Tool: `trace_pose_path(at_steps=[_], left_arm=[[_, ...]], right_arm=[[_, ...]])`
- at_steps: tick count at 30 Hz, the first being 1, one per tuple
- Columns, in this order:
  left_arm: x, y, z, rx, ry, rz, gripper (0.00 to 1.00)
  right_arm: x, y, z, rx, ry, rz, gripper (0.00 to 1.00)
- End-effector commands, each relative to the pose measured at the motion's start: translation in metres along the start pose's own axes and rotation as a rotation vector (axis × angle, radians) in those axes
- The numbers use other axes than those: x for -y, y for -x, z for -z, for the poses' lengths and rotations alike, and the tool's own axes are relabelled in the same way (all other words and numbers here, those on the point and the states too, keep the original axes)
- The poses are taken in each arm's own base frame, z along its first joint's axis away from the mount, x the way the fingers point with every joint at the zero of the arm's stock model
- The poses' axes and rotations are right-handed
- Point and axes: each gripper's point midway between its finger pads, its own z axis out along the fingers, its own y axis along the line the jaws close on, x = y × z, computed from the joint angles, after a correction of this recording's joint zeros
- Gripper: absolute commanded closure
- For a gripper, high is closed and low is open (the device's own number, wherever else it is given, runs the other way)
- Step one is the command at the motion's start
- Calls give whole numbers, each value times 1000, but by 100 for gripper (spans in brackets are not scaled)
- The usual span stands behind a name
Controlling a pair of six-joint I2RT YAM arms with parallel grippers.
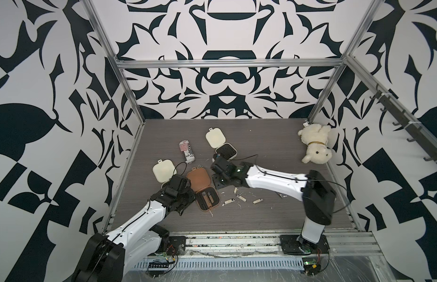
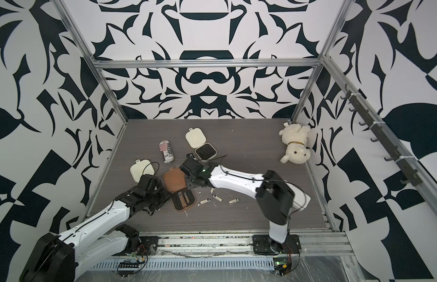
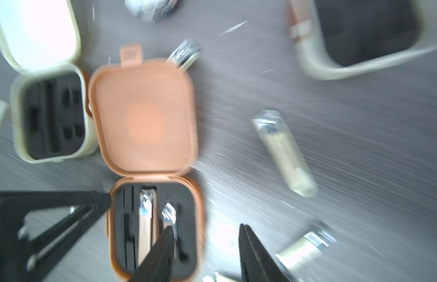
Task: Organize nail clipper sets
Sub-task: Place the nail clipper in the storage box, then move the nail clipper to the center of the board.
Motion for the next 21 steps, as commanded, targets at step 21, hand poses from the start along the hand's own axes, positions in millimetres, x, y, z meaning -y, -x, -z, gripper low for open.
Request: trace_pose_path(at_steps=[21], left_arm=[[33,14,22,29,-68,-58,42]], right_arm=[[240,-115,34,-96,-287,-553,28]])
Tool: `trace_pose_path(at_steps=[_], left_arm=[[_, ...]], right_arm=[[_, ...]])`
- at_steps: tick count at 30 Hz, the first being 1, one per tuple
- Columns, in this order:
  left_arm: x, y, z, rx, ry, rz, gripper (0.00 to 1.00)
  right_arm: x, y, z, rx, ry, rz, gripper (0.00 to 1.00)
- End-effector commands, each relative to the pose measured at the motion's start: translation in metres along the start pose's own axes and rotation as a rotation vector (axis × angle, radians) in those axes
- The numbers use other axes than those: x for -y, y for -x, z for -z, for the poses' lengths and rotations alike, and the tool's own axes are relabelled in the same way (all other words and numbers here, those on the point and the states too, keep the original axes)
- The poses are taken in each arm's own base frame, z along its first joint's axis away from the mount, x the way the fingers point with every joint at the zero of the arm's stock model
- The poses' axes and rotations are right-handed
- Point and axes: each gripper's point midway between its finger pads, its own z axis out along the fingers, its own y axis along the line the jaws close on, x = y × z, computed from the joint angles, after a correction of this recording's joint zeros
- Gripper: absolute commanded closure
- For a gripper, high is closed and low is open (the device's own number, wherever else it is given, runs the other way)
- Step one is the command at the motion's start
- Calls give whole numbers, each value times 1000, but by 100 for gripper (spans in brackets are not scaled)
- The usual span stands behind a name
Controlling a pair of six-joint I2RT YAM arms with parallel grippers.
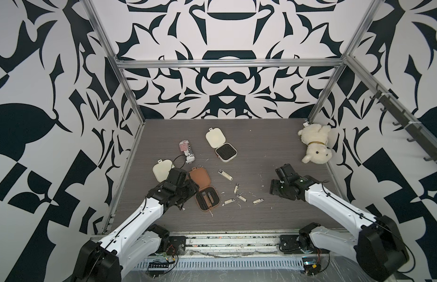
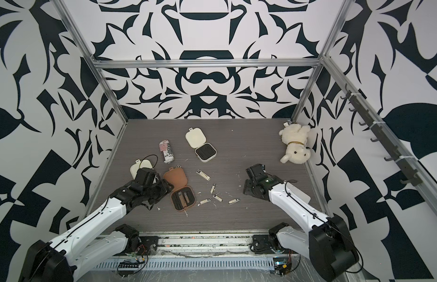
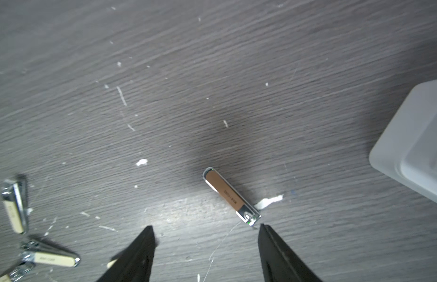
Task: Organize nail clipper sets
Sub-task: Move the nail clipper to the center of the board.
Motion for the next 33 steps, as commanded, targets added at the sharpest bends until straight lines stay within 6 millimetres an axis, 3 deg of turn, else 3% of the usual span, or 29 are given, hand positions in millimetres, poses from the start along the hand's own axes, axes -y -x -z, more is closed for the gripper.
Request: trace_pose_path(at_steps=[1,12,21,33], left_arm=[[3,-1,0,-3,-20,-7,42],[2,-3,-6,-16,-25,1,42],[1,-5,-9,-23,-30,2,41],[0,-6,-13,-23,-40,4,41]], right_arm=[[0,11,-5,1,16,2,28],[6,2,-27,-70,11,-12,29],[10,-7,-32,-125,-18,-18,32],[-13,-24,-21,-116,75,-61,34]])
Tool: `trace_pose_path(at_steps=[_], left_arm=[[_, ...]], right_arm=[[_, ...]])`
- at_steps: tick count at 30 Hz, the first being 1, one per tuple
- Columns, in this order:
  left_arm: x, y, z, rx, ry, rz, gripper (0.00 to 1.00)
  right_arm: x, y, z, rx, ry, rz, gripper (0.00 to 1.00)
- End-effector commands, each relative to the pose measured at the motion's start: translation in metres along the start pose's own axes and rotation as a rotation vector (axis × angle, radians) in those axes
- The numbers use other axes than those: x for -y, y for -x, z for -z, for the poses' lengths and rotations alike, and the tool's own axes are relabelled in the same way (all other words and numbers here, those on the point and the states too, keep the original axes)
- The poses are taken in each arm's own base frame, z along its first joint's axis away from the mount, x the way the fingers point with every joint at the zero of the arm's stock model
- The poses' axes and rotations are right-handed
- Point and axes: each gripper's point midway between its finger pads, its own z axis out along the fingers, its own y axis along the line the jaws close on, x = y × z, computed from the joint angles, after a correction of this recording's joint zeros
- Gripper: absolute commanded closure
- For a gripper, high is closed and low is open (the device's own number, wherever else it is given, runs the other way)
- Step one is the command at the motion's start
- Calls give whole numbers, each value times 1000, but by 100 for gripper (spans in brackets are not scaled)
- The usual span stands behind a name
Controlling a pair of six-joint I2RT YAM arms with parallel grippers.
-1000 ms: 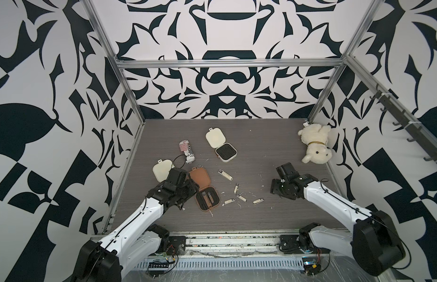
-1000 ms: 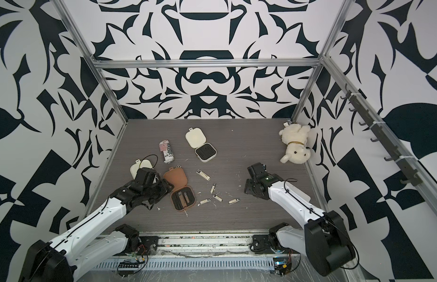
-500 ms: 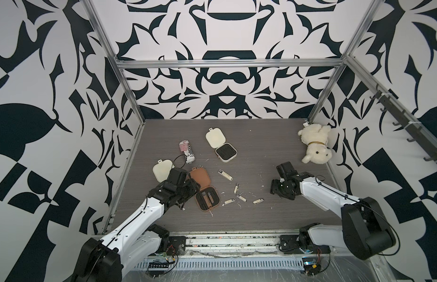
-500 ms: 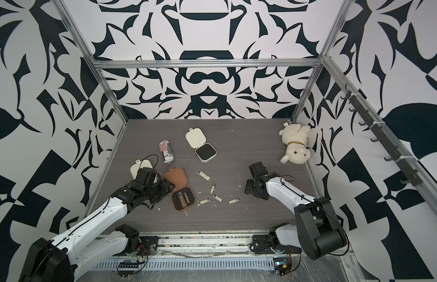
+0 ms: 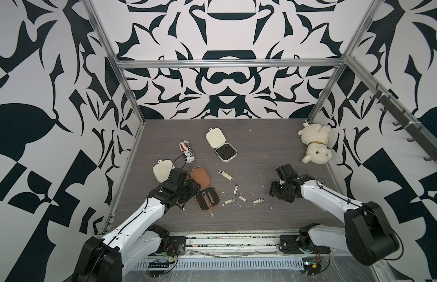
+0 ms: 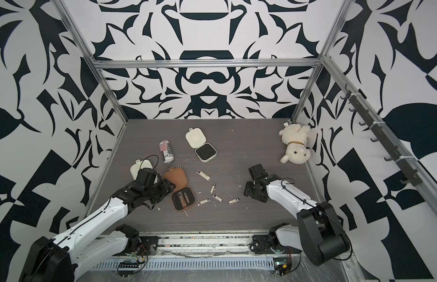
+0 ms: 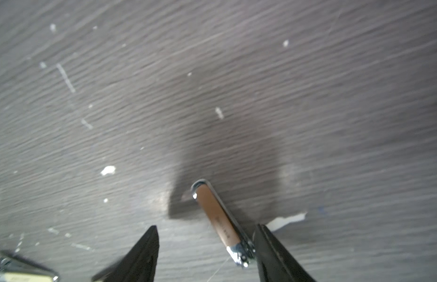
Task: Organize nail clipper sets
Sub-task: Move the nail clipper to the center of the board.
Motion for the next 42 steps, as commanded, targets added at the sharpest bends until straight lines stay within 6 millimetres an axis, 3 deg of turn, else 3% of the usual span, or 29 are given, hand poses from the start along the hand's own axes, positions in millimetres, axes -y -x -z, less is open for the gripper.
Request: trace_pose_path(at_steps=[1,9,23,27,35,42], left_arm=[[-5,-5,-4,-18,3,4,41],[-10,-9,-3,-19,4,9,41],[-16,-12,-2,-20,12,22,41],[-17,-13,-2,-20,13,25,41],[-17,-12,-3,-19,14,24,41],[-17,-12,-5,-19,14,25,41]], right_arm=[[-10,-6,1,-5,21,-20,34],[-33,-9,-16,-20,41,-12,35],[-76,19,-29,-21,115,-14,38],[-79,22,-31,-23,104,-16,39],[-72,1,-27,-33,85,-11,39],[-87,-9,-27,-14,115,-10,39]])
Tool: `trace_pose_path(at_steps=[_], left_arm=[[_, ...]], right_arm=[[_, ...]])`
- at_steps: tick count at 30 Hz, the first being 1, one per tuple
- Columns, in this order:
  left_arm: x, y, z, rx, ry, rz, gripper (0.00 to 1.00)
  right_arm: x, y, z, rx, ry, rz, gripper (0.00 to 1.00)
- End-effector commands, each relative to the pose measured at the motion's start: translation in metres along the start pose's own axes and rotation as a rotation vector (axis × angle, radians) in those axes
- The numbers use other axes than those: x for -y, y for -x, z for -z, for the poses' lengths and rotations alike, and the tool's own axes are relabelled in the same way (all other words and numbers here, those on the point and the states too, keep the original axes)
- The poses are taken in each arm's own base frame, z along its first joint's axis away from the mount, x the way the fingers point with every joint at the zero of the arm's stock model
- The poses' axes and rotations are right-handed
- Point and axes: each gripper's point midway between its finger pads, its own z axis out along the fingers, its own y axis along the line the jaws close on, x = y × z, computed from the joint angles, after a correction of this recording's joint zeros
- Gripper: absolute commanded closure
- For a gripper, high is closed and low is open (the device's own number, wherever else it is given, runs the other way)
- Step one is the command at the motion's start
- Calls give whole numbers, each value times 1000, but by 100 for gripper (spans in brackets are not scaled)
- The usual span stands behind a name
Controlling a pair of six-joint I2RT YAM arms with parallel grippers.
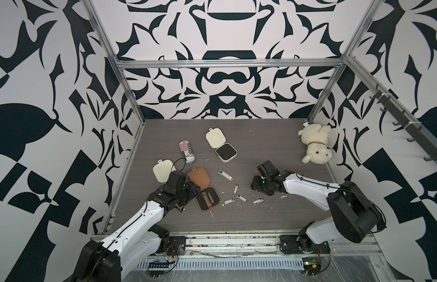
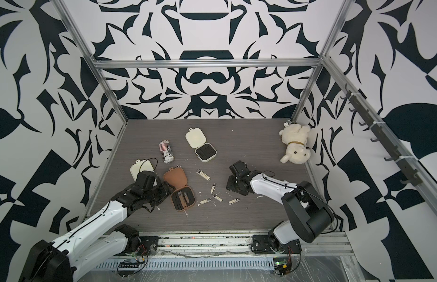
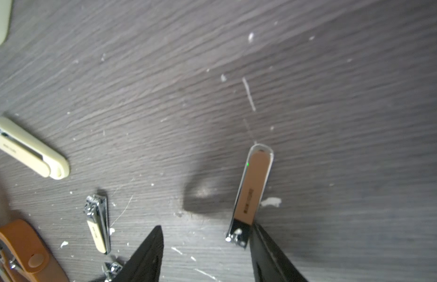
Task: Organize nail clipper sets
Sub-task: Move the nail clipper to the center of the board.
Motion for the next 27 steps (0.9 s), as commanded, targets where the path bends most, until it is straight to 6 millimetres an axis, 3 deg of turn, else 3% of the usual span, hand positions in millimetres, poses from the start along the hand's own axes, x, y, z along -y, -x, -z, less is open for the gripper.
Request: trace_pose_path(at_steps=[1,6,18,27], left_arm=[[-7,-4,-3,-9,13,3,41],[-11,-6,-2,-14,22,4,41],[-16,-9,2,-11,29,13,41],[-16,-9,4,-6,34,14,41]], right_arm=[[7,-9,-8,-19,-36,-33,39],[3,1,-19,-8,-59,-18,40],[-35,30,-45,-23,-40,20,40],[-49,61,-43,-18,-38,60,47]])
